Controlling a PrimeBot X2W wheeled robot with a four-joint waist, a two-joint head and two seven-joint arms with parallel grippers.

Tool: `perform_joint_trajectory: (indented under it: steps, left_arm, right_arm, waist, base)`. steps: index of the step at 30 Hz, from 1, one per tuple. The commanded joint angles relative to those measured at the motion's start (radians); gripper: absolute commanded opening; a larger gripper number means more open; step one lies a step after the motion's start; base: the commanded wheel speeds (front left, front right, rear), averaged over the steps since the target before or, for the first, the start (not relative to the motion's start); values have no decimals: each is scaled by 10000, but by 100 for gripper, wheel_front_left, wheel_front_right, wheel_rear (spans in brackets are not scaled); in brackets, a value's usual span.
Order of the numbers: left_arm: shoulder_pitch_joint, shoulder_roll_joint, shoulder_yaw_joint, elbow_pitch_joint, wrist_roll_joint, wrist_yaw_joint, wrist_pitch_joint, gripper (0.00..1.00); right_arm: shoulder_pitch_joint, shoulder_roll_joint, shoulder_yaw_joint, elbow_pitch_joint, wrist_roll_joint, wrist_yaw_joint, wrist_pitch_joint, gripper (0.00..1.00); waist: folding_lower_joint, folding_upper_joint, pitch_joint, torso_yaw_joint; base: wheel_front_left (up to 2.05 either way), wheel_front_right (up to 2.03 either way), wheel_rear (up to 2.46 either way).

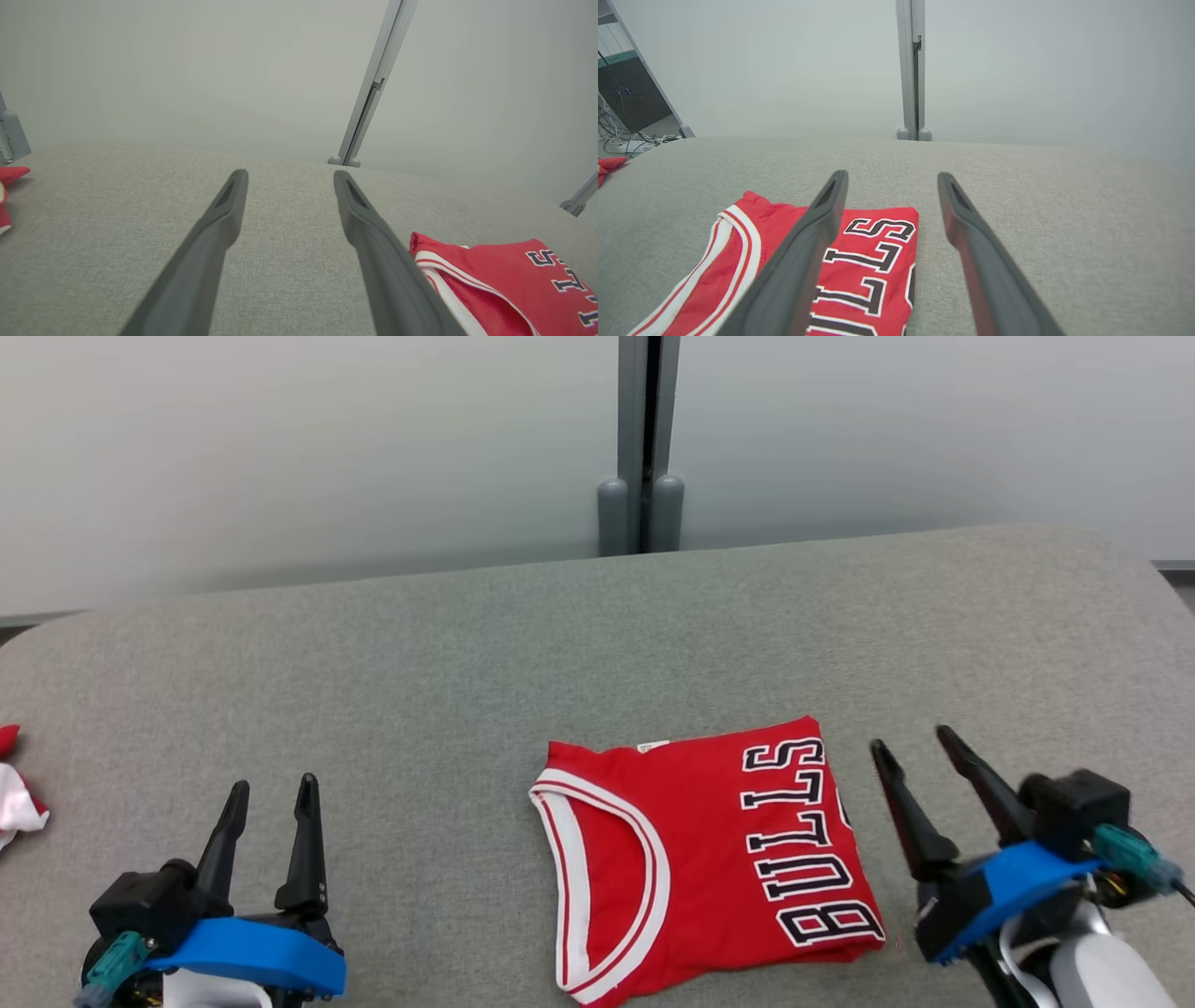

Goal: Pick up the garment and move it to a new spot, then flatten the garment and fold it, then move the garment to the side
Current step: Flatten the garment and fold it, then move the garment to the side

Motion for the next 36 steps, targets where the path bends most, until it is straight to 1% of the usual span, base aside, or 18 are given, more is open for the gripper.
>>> perform_joint_trajectory:
  steps: [1, 5, 9, 16, 25, 31, 32, 36]
  left_arm:
    - [134, -65, 59, -67, 99, 13, -44, 100]
    - [406, -169, 279, -192, 283, 22, -44, 100]
    - [650, -292, 351, -231, 443, 28, -44, 100]
    - [886, -445, 538, -220, 570, -20, -45, 100]
    - [840, -484, 594, -138, 653, -85, -45, 100]
    - [854, -462, 634, -163, 689, -128, -45, 100]
    - [857, -453, 647, -190, 698, -126, -45, 100]
    - [677, -376, 696, -330, 726, -137, -45, 100]
  right_arm:
    - [339, -48, -207, -174, -202, 5, -92, 100]
    - [933, 116, -863, -444, -490, 3, -217, 100]
    - [1220, 274, -1129, -432, -506, 5, -326, 100]
    - [1255, 611, -1244, -166, -599, 5, -192, 100]
    - [1306, 670, -1324, -221, -648, 3, 133, 100]
    - [1167, 848, -1203, -283, -487, 5, 661, 100]
    - [1076, 910, -1198, -308, -404, 3, 888, 100]
    - [602, 1107, -1214, -220, -304, 3, 2348, 100]
  waist:
    - [0, 0, -146, -119]
    - [0, 0, -339, -199]
    - [0, 0, -448, -178]
    - [0, 0, -478, -74]
    - [0, 0, -486, -26]
    - [0, 0, -461, -37]
    - [0, 0, -424, -47]
    - [0, 0, -105, -39]
  base:
    - [0, 0, 0]
    - [0, 0, 0]
    - [0, 0, 0]
    - [0, 0, 0]
    - [0, 0, 0]
    - [0, 0, 0]
    - [0, 0, 0]
    - [0, 0, 0]
